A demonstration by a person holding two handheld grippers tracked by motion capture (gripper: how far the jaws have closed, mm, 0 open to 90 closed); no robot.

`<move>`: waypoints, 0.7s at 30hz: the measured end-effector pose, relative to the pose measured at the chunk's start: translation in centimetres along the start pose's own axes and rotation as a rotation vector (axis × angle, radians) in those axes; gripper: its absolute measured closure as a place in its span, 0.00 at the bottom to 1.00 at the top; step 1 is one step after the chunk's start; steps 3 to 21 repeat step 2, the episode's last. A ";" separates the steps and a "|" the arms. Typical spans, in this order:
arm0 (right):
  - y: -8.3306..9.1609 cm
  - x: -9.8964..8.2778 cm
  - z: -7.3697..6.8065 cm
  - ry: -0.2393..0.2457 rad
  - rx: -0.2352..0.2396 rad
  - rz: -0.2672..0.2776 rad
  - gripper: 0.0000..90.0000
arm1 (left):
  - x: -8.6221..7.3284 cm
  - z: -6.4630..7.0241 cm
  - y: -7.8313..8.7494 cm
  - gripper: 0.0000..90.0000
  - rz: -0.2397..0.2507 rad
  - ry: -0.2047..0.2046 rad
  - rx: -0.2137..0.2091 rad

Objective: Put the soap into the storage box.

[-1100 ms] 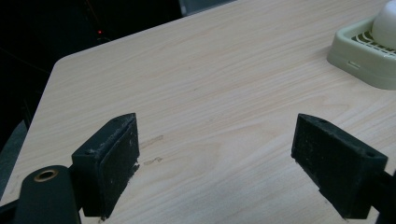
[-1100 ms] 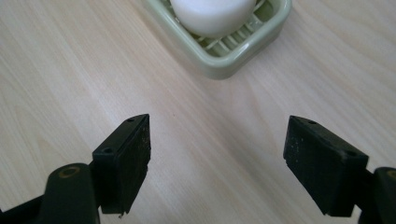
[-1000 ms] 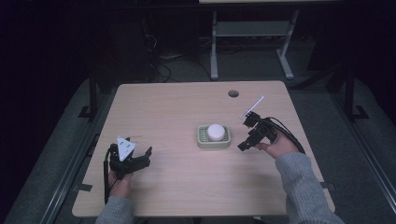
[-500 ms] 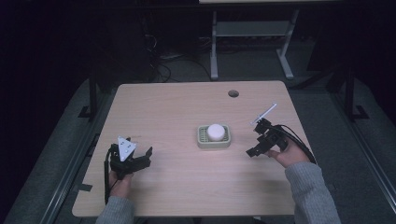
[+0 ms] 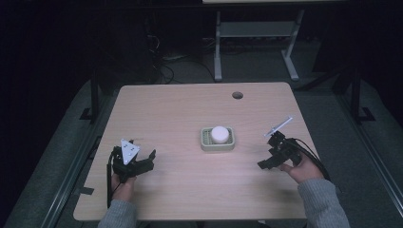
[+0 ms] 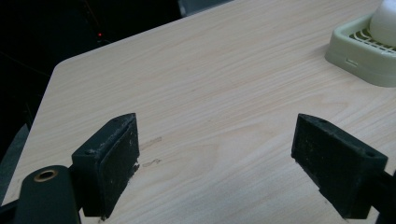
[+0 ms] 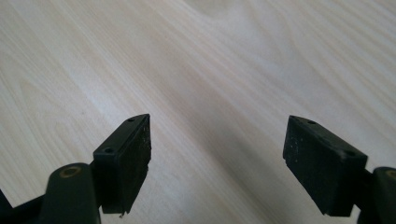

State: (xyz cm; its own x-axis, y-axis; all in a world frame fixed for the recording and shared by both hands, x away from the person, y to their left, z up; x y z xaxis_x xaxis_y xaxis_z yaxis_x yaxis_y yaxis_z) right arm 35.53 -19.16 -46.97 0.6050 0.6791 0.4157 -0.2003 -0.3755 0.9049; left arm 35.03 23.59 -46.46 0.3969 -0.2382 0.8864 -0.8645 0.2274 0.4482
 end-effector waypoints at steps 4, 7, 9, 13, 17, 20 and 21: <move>0.0 -0.4 -0.2 0.002 -0.003 0.008 0.25 | 0.0 0.0 0.0 0.16 -0.002 -0.003 0.000; 0.0 -0.4 -0.2 0.002 -0.003 0.008 0.25 | 0.0 0.0 0.0 0.16 -0.002 -0.003 0.000; 0.0 -0.4 -0.2 0.002 -0.003 0.008 0.25 | 0.0 0.0 0.0 0.16 -0.002 -0.003 0.000; 0.0 -0.4 -0.2 0.002 -0.003 0.008 0.25 | 0.0 0.0 0.0 0.16 -0.002 -0.003 0.000; 0.0 -0.4 -0.2 0.002 -0.003 0.008 0.25 | 0.0 0.0 0.0 0.16 -0.002 -0.003 0.000; 0.0 -0.4 -0.2 0.002 -0.003 0.008 0.25 | 0.0 0.0 0.0 0.16 -0.002 -0.003 0.000; 0.0 -0.4 -0.2 0.002 -0.003 0.008 0.25 | 0.0 0.0 0.0 0.16 -0.002 -0.003 0.000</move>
Point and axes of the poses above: each handheld gripper's, and its own axes: y roughly backward along the jaws, x roughly out of its top, z roughly to its right, the point moved 7 cm from there along -y, roughly forward along the jaws, and after that the axes turned 6 degrees about y, right-handed, at the moved point
